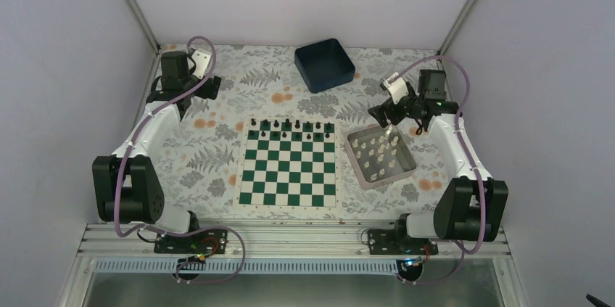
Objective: Set up the chess pieces on the board
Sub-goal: Pick up the chess piece from the storage box.
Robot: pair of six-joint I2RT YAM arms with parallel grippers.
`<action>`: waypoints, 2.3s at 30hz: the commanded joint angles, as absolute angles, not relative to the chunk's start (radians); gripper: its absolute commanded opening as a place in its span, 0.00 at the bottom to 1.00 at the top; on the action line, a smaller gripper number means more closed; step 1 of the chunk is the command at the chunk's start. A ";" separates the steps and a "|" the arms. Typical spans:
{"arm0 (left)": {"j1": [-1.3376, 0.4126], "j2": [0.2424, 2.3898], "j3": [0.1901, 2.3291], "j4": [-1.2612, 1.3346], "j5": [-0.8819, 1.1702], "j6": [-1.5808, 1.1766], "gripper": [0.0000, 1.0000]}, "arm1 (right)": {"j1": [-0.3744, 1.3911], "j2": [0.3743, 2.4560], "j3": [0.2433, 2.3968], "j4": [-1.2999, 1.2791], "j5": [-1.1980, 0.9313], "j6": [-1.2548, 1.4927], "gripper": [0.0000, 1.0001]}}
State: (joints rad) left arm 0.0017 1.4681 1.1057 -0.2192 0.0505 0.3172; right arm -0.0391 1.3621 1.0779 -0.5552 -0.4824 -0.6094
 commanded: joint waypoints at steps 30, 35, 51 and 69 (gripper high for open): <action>0.024 1.411 1.107 -0.222 0.027 0.383 1.00 | 0.114 1.468 0.898 -0.626 -0.456 -0.718 0.46; 0.027 1.401 1.090 -0.213 0.021 0.387 1.00 | 0.134 1.547 0.925 -0.600 -0.430 -0.714 0.43; 0.038 1.376 1.073 -0.174 0.038 0.389 1.00 | 0.155 1.633 0.957 -0.523 -0.389 -0.683 0.37; 0.051 1.369 1.063 -0.175 0.042 0.388 1.00 | 0.165 1.657 0.932 -0.459 -0.436 -0.657 0.20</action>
State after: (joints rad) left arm 0.0441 1.3991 1.0779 -0.1967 0.0307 0.3813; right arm 0.1551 1.6535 0.9348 -0.4992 -0.4103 -0.6731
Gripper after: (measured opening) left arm 0.999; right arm 0.247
